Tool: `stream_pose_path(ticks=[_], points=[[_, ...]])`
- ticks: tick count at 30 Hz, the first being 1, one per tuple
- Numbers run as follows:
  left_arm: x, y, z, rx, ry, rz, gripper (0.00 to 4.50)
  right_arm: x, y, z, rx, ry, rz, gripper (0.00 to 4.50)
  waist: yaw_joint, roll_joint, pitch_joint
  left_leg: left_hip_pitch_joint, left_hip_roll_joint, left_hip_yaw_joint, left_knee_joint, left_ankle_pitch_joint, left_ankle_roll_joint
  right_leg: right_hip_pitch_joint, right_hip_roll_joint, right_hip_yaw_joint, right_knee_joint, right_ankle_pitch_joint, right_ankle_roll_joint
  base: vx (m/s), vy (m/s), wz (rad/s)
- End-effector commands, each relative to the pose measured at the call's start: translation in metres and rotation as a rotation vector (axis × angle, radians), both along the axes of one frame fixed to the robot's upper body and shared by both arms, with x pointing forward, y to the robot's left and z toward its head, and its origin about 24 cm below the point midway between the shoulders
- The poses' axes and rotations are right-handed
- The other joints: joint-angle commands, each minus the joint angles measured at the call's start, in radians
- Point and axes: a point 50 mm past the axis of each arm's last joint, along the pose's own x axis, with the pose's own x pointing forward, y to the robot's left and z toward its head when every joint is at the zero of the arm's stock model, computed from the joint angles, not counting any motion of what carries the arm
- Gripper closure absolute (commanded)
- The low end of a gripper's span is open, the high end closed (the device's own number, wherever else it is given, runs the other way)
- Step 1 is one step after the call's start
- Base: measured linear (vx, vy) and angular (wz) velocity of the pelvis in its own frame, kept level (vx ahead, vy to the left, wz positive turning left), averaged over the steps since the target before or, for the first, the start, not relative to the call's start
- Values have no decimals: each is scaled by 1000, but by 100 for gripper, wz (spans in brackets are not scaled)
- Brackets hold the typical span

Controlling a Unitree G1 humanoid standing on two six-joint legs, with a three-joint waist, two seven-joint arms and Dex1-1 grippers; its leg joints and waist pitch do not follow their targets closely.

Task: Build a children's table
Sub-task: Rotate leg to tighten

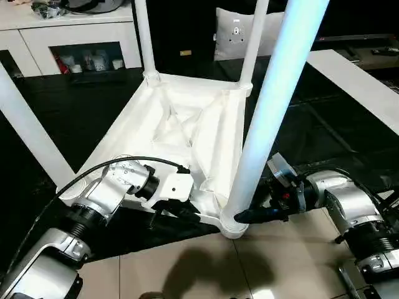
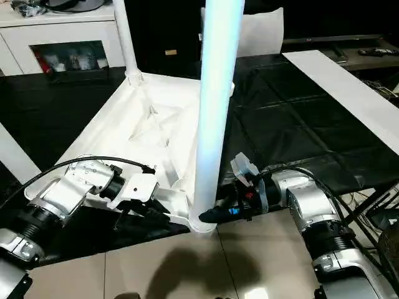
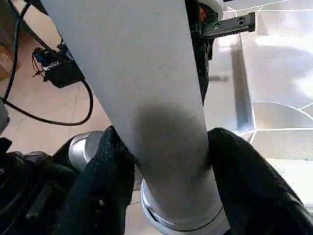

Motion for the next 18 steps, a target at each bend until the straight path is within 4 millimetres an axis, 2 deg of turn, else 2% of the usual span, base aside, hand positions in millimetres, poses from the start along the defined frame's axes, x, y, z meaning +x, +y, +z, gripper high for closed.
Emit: stream_pose_path(ticks=[1,3,4,5,6,7,8,9,10,11,12,13,14,15,16,18], points=[[-9,-10,-11,26,62,-58,450,2,8,7,61,-12,-7,241,-5,-8,-76,-18,26,14,-63,-21,90,78,-63,66,-64,-305,-107,0,0,0],[-8,-11,-11,11,71,-33,450,2,9,7,73,-15,-26,243,-4,-8,-76,-18,25,14,-62,-22,89,77,-64,65,-64,-309,-108,0,0,0],[-5,-15,-9,-37,100,65,450,8,14,3,66,-32,-149,244,-6,-8,-75,-19,25,15,-63,-22,85,77,-65,66,-63,-310,-110,0,0,0],[-5,-15,-9,-37,100,65,450,8,14,3,66,-32,-149,244,-7,-9,-70,-18,22,15,-64,-31,76,75,-64,64,-69,-338,-99,0,0,0],[-2,-17,-8,-63,113,140,450,17,18,0,46,-54,-293,244,-8,-9,-69,-17,19,16,-65,-46,72,74,-62,63,-74,-366,-90,0,0,0],[0,-19,-7,-76,121,191,450,24,21,0,50,-65,-397,245,-17,-8,-61,-18,11,16,-67,-79,48,74,-62,58,-85,-453,-54,0,0,0],[1,-20,-7,-81,125,215,450,28,22,-1,52,-69,-447,246,-23,-8,-59,-15,8,16,-67,-97,41,72,-62,54,-94,-492,-37,0,0,0],[2,-21,-7,-87,126,236,450,31,24,-1,56,-69,-487,246,-38,-10,-57,-14,0,15,-63,-124,32,72,-61,44,-107,-560,-1,0,0,0],[6,-24,-6,-103,126,304,450,37,30,0,68,-68,-574,248,-54,-8,-55,-17,-4,14,-62,-139,30,73,-58,37,-115,-590,22,0,0,0],[8,-25,-6,-109,125,336,450,39,33,1,72,-69,-605,250,-63,-8,-54,-21,-4,12,-61,-148,31,75,-57,31,-118,-597,33,-69,13,-14],[9,-26,-6,-115,122,356,450,40,35,1,73,-69,-628,251,-75,-3,-56,-17,-4,9,-60,-171,37,77,-56,18,-129,-609,51,0,0,0],[12,-29,-5,-127,114,395,450,43,39,1,72,-69,-676,251,-91,2,-57,-19,1,6,-61,-183,45,82,-57,9,-135,-588,53,0,0,0],[14,-32,-4,-134,108,421,450,45,43,1,68,-67,-713,251,-96,1,-56,-23,4,2,-63,-188,47,85,-59,5,-137,-576,53,0,0,0],[15,-36,-4,-143,101,449,450,47,46,0,60,-65,-761,251,-105,4,-57,-18,6,0,-63,-203,45,85,-58,-1,-140,-558,52,0,0,0],[18,-44,-2,-167,88,501,450,52,52,-2,56,-42,-869,251,-118,3,-56,-18,6,0,-63,-211,46,86,-58,-4,-142,-543,47,0,0,0],[20,-52,0,-193,76,542,450,56,57,-3,62,-15,-969,251,-128,6,-58,-14,8,-1,-64,-210,46,84,-61,-6,-142,-520,29,0,0,0]])
